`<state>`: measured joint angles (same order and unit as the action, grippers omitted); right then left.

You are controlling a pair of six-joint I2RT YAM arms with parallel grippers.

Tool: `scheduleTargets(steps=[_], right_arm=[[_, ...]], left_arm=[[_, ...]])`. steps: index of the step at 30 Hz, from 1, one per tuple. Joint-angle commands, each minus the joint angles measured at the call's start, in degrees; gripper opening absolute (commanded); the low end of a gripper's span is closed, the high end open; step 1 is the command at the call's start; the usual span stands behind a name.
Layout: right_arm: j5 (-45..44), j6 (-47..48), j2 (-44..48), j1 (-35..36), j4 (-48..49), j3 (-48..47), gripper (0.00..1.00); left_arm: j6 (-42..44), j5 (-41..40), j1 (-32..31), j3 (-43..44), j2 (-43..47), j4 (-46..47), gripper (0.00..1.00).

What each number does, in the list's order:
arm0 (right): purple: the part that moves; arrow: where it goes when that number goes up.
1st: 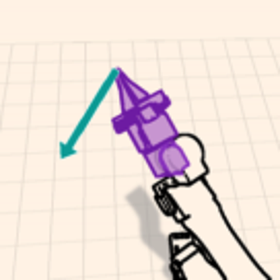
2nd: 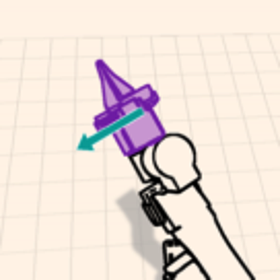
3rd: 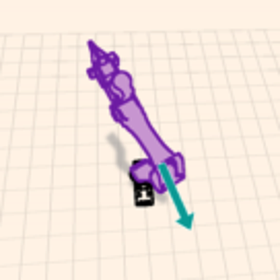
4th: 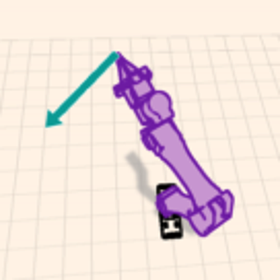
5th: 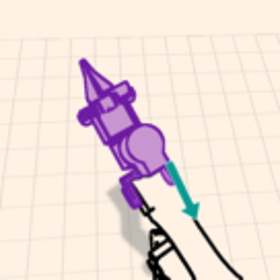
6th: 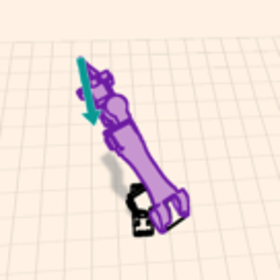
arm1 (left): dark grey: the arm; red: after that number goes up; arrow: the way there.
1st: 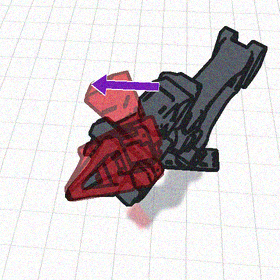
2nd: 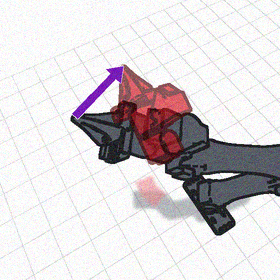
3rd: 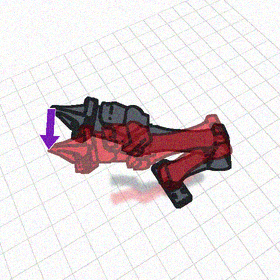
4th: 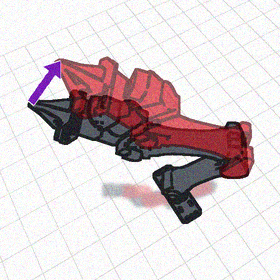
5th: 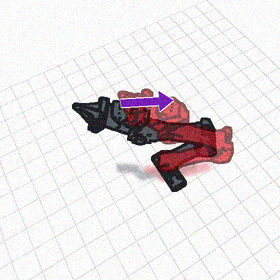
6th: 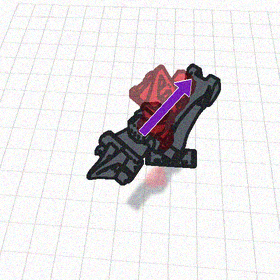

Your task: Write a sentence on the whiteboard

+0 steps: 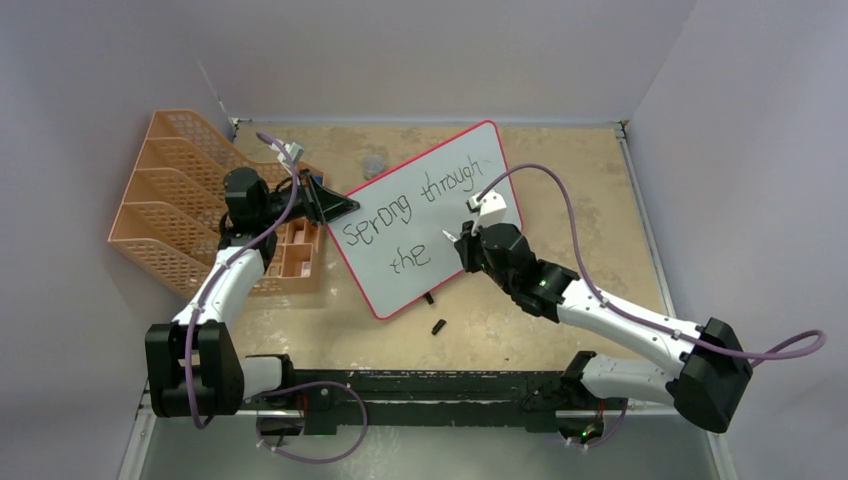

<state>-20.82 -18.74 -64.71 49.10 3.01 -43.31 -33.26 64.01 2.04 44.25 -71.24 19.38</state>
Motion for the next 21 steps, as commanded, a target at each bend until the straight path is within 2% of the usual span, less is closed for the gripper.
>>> scheduleTargets(steps=[1,21], right_arm=[[0.25,0.98,-0.24,-0.15,3.24,-0.27,0.00],[1.65,1.19,-1.22,-0.15,4.46,-1.37,0.00]], left_arm=[[2.49,2.88,-1.60,0.85,-0.56,-1.09,0.00],[2.52,2.81,-1.60,0.93,-0.49,-1.18,0.00]])
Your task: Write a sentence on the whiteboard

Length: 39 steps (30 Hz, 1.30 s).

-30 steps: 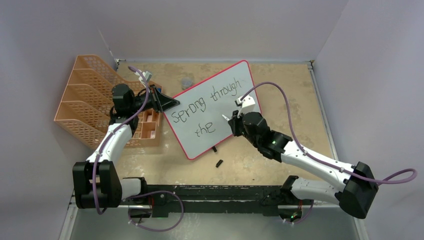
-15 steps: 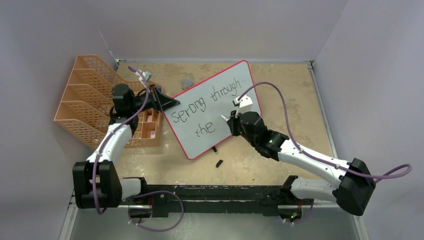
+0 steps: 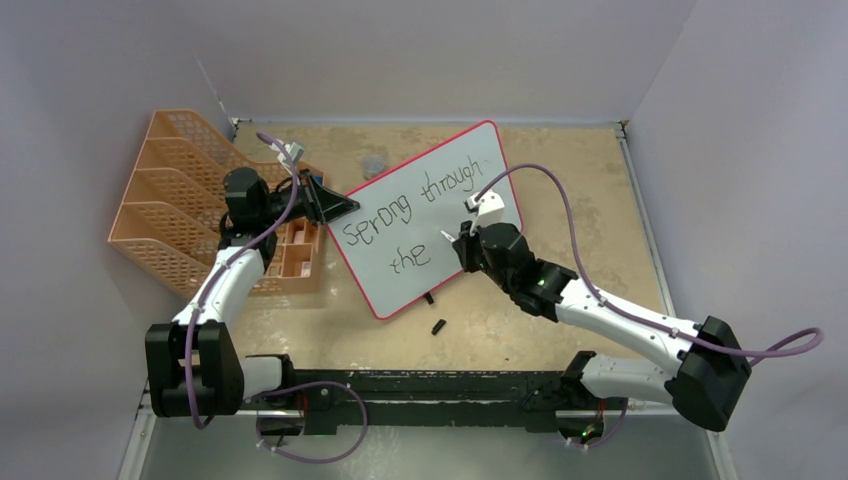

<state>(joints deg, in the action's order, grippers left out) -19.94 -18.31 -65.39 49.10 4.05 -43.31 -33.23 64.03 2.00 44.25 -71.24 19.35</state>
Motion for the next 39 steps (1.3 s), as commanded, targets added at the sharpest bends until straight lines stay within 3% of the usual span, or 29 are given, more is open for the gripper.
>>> scheduleTargets(steps=[1,23,39], right_arm=[[0.78,0.80,-0.78,-0.15,3.35,-1.46,0.00],[4.85,1.82,-1.40,-0.16,-0.76,-0.84,0.00],[6.34,-2.73,-3.94,-0.15,-3.09,-0.94,0.00]], left_arm=[[2.55,2.78,-1.56,0.90,-0.49,-1.16,0.00],[2.39,2.68,-1.56,0.88,-0.91,-1.07,0.00],[2.47,2.59,-1.56,0.93,-0.74,-1.07,0.00]])
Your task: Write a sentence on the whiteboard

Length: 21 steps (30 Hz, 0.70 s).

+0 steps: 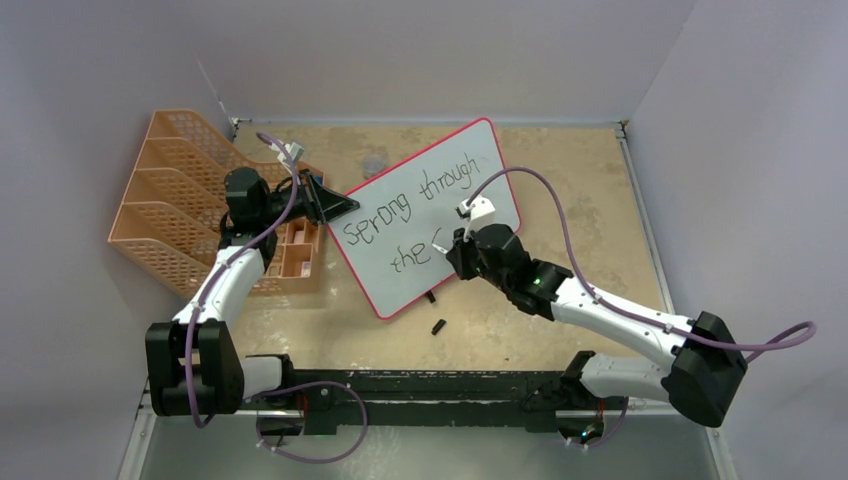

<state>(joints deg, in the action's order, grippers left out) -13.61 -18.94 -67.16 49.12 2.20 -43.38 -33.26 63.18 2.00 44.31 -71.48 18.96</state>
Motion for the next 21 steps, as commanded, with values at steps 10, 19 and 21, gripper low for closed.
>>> scheduleTargets(steps=[10,19,21], right_arm=[[-7.50,-6.49,-2.21,-0.19,-4.45,-1.65,0.00],[-9.74,-7.96,-1.95,-0.17,-5.69,-1.95,0.00],[-9.23,-8.10,-2.37,-0.17,-5.99,-2.27,0.00]], left_arm=[[2.58,3.48,-1.56,0.86,-0.32,-0.77,0.00],[2.67,3.36,-1.56,0.86,-0.24,-0.77,0.00],[2.67,3.36,-1.56,0.86,-0.24,-0.77,0.00]])
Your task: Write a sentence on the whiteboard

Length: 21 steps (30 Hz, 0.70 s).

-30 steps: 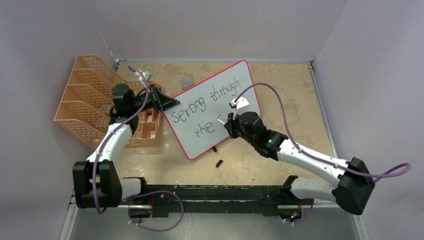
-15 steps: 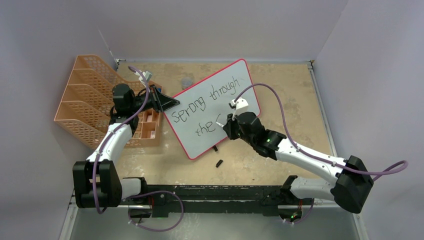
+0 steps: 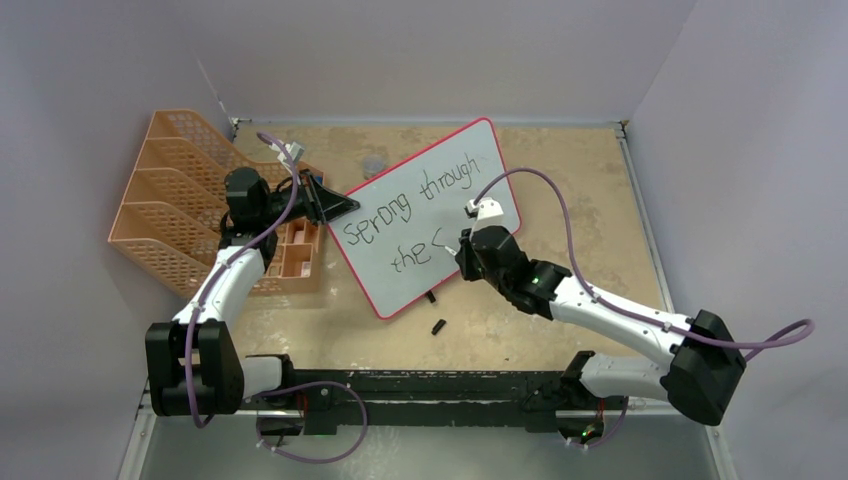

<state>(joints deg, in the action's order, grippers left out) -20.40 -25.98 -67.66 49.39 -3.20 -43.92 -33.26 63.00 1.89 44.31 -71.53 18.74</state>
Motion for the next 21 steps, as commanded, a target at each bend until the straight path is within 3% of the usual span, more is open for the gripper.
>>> scheduleTargets(steps=[1,21], right_arm=[[-2.09,-1.03,-2.02,-0.43,-0.71,-1.80,0.00],[3.47,1.00,-3.42,-0.35,-1.44,-4.00,0.00]], left_arm=[[2.72,3.60,-1.45,0.86,-0.19,-0.59,0.00],[2.58,3.46,-1.45,0.84,-0.24,-0.55,0.00]])
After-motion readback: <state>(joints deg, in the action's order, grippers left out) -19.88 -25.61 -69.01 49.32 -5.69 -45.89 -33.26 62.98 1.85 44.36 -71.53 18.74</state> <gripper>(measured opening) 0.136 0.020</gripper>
